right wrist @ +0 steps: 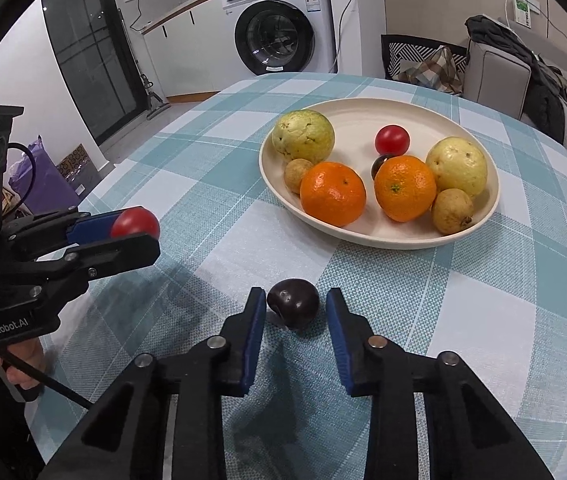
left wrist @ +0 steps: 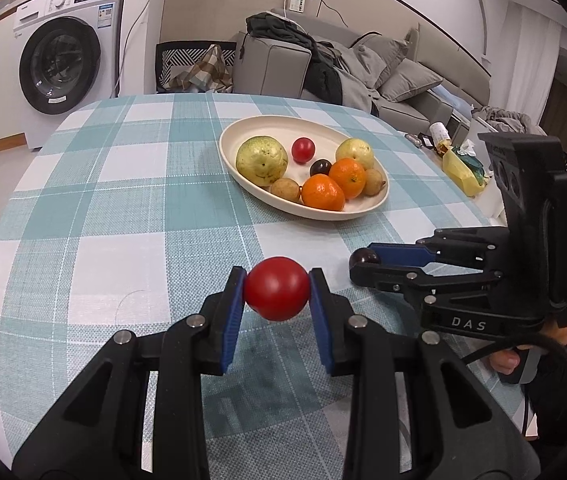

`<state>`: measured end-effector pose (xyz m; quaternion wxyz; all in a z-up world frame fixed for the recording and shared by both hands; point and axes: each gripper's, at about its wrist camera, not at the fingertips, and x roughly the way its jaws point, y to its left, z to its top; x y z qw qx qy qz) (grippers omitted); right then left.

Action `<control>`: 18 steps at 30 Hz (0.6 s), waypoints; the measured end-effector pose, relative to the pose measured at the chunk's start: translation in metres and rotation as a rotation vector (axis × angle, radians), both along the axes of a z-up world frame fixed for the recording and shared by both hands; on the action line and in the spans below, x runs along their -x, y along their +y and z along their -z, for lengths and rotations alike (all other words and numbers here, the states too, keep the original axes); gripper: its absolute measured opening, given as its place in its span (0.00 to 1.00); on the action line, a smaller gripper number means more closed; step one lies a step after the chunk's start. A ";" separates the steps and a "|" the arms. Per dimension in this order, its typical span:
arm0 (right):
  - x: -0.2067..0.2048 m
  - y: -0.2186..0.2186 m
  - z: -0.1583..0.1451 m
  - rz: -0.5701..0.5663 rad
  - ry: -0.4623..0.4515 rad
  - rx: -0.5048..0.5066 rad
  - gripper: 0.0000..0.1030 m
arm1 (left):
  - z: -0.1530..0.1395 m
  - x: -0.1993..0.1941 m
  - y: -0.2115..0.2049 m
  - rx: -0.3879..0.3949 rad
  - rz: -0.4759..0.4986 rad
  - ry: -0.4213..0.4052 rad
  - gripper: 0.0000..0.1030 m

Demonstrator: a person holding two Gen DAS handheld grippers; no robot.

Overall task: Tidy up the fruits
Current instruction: 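Close the right tool on the dark plum while the left tool lifts the tomato, then carry the tomato in the left tool and the plum in the right tool to the plate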

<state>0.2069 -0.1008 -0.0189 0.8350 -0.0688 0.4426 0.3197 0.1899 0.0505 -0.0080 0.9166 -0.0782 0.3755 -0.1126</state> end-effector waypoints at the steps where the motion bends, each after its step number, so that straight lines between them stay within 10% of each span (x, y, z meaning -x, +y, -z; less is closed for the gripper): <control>1: 0.000 0.000 0.000 0.002 0.000 -0.001 0.27 | 0.000 -0.001 0.000 0.000 0.000 0.001 0.28; 18: -0.004 -0.032 -0.031 0.073 -0.082 -0.102 0.26 | -0.011 -0.025 -0.014 0.010 -0.007 -0.040 0.28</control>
